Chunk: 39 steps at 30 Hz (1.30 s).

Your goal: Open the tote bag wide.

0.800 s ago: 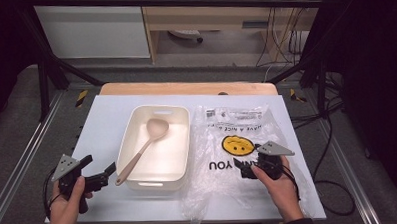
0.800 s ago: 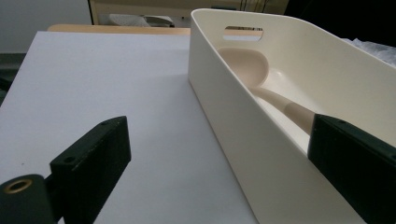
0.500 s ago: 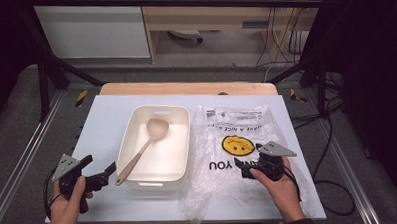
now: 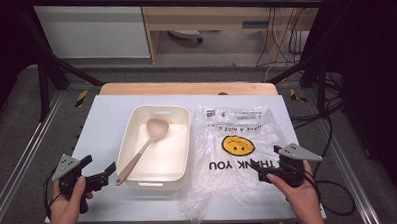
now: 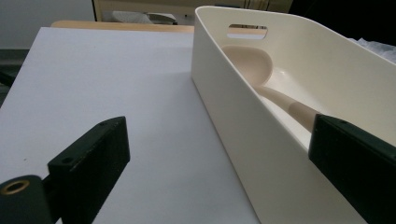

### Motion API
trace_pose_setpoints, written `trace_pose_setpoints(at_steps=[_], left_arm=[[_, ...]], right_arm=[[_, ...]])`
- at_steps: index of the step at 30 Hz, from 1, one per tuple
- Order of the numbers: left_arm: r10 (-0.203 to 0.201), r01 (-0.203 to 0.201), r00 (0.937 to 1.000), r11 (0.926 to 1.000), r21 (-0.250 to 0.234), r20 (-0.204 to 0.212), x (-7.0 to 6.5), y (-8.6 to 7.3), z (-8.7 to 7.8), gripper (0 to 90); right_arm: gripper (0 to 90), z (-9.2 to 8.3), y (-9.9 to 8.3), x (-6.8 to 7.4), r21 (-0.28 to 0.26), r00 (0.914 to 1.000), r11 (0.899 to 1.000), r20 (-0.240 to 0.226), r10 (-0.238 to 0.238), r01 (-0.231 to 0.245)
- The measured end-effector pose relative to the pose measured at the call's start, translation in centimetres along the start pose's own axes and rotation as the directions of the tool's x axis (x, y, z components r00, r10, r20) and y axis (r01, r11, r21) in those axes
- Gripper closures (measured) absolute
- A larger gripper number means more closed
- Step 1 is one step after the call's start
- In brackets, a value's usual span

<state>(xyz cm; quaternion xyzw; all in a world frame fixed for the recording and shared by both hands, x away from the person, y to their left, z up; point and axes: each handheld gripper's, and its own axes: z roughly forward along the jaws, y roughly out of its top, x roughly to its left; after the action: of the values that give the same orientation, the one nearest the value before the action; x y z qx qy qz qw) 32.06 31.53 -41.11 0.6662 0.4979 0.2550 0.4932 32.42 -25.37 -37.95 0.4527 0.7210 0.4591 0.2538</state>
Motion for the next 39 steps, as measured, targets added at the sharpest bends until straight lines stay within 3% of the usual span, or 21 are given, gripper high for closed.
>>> trace_pose_setpoints(at_steps=[4,7,14,18,21,22,30,34,39], left_arm=[[-0.001,0.001,1.0,1.0,0.001,0.0,0.0,0.0,0.0,4.7],[0.0,0.0,1.0,1.0,0.001,-0.003,0.0,0.0,0.0,4.8],[0.001,-0.001,1.0,1.0,0.006,-0.007,0.1,0.0,0.0,4.8],[0.002,-0.002,0.9999,1.0,0.003,-0.01,0.1,0.0,0.0,4.8],[0.0,0.0,0.9998,1.0,-0.01,-0.018,0.2,0.1,-0.2,5.0],[-0.002,0.002,0.9997,0.9999,-0.016,-0.024,0.3,0.2,-0.3,5.0],[-0.005,0.004,0.9997,0.9994,-0.035,-0.024,0.7,0.3,-0.5,5.1],[0.001,-0.002,0.9997,0.9986,-0.053,-0.024,1.2,0.6,-0.8,5.1],[0.005,-0.007,0.9995,0.9991,-0.042,-0.032,2.5,0.5,-0.8,5.4]], right_arm=[[5.5,-1.3,0.3,-1.1,-0.021,0.9997,1.0,0.025,0.005,-0.004],[5.9,-2.6,0.8,-2.9,-0.026,0.9978,1.0,0.066,0.005,-0.003],[7.4,-2.7,1.7,-5.7,-0.005,0.9956,1.0,0.093,-0.005,0.006],[9.2,-1.1,1.7,-7.6,0.023,0.9959,1.0,0.091,0.005,-0.007],[10.1,1.5,1.3,-9.6,0.064,0.9958,0.997,0.087,0.029,-0.034],[10.1,1.5,1.3,-9.6,0.064,0.9958,0.997,0.087,0.029,-0.034],[11.8,6.7,-0.2,-12.4,0.154,0.9913,0.983,0.101,0.085,-0.1],[11.9,7.5,-0.7,-12.9,0.178,0.9897,0.978,0.11,0.091,-0.11],[10.7,7.8,-1.1,-13.3,0.206,0.9898,0.972,0.103,0.098,-0.118]])
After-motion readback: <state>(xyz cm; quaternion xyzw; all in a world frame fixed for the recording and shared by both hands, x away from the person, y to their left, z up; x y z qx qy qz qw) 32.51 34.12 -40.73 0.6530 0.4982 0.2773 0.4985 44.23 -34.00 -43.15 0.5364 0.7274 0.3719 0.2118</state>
